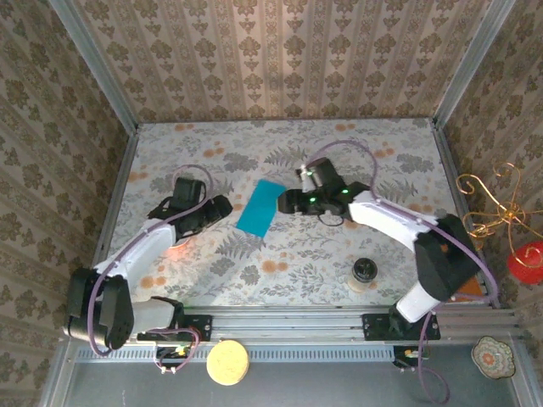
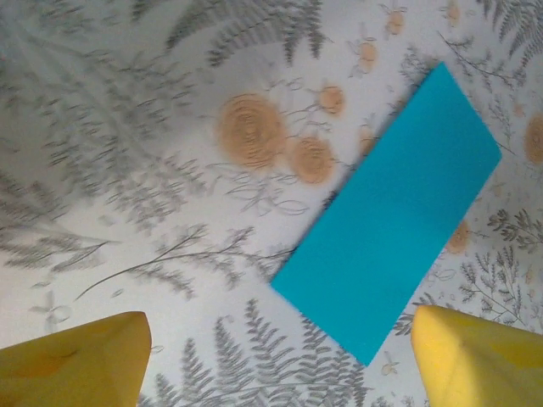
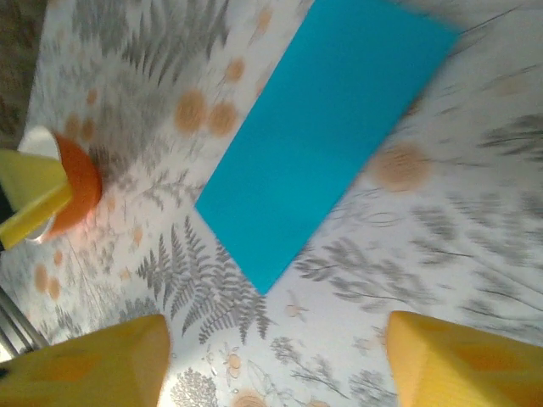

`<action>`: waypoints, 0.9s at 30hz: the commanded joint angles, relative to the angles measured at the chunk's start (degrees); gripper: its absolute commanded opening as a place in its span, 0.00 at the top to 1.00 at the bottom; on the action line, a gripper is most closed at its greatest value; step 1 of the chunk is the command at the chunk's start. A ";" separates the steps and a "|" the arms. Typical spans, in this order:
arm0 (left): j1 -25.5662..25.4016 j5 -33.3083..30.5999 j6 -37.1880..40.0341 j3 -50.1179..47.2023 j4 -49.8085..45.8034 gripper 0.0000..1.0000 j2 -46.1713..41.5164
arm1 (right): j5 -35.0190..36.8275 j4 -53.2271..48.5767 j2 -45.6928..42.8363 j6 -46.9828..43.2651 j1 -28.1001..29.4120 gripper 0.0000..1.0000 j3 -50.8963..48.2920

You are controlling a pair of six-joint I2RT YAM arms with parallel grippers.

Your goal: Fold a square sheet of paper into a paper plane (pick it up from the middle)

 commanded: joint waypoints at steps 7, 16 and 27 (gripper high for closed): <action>4.25 3.31 0.35 -1.46 -2.97 0.14 -8.06 | 1.33 1.68 16.04 5.15 9.47 0.54 10.40; 4.54 5.08 1.59 -1.37 -2.27 0.04 -7.52 | 1.06 -3.84 23.67 2.89 9.44 0.56 15.44; 3.35 6.25 2.15 1.98 -2.50 0.00 -3.36 | 1.98 -10.84 22.30 -7.56 7.41 0.55 8.11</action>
